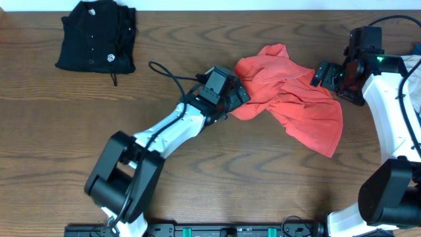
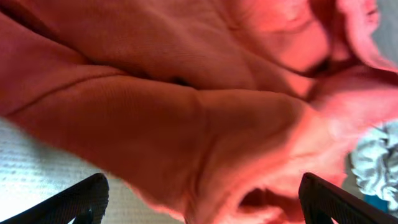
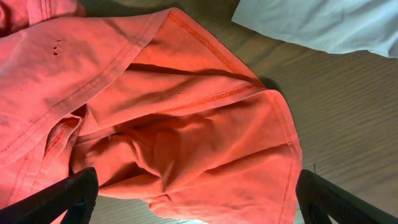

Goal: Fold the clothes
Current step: 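Grasp the T-shirt's left edge with the left gripper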

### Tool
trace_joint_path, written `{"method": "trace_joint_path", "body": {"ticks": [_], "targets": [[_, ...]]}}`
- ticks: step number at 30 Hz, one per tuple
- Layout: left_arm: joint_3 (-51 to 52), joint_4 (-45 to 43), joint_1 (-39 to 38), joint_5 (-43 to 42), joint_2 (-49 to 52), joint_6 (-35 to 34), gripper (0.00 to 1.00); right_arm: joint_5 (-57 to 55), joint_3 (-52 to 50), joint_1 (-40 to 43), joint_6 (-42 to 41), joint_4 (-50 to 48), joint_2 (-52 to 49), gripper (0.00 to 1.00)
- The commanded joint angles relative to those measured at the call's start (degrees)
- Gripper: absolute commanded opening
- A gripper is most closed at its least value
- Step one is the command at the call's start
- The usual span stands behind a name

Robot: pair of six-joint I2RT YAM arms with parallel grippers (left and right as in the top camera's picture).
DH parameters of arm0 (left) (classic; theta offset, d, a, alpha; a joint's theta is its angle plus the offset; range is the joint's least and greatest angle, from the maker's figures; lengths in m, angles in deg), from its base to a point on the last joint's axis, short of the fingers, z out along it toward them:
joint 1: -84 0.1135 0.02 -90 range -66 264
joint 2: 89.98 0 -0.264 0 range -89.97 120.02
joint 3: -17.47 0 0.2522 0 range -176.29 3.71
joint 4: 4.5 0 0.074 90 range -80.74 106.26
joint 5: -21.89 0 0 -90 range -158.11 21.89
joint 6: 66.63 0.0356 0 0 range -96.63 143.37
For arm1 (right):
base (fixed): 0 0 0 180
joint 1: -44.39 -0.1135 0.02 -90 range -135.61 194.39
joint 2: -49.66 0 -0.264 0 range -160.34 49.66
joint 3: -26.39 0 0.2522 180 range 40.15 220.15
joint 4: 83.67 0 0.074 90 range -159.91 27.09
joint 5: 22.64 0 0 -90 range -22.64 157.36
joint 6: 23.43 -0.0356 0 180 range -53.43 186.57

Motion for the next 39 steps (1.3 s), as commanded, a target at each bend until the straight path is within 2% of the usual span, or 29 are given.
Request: {"method": "trace_joint_path", "body": {"ticks": [1, 11, 21, 34, 39], "targets": [[-0.55, -1.07, -0.07, -0.87, 1.31, -1.09, 0.98, -0.24, -0.04, 0.37, 0.87, 0.07, -0.5, 0.99], [-0.55, -1.62, -0.07, -2.23, 0.79, -0.63, 0.98, -0.24, -0.04, 0.37, 0.87, 0.0, -0.5, 0.99], [-0.55, 0.46, -0.07, -1.33, -4.52, 0.68, 0.98, -0.24, -0.04, 0.37, 0.85, -0.37, -0.5, 0.99], [-0.55, -1.16, -0.26, -1.33, -3.41, 0.55, 0.98, -0.22, -0.04, 0.37, 0.85, -0.28, -0.5, 0.99], [-0.55, -1.49, -1.07, -1.31, -2.23, -1.51, 0.98, -0.22, -0.04, 0.37, 0.85, -0.09, -0.5, 0.99]]}}
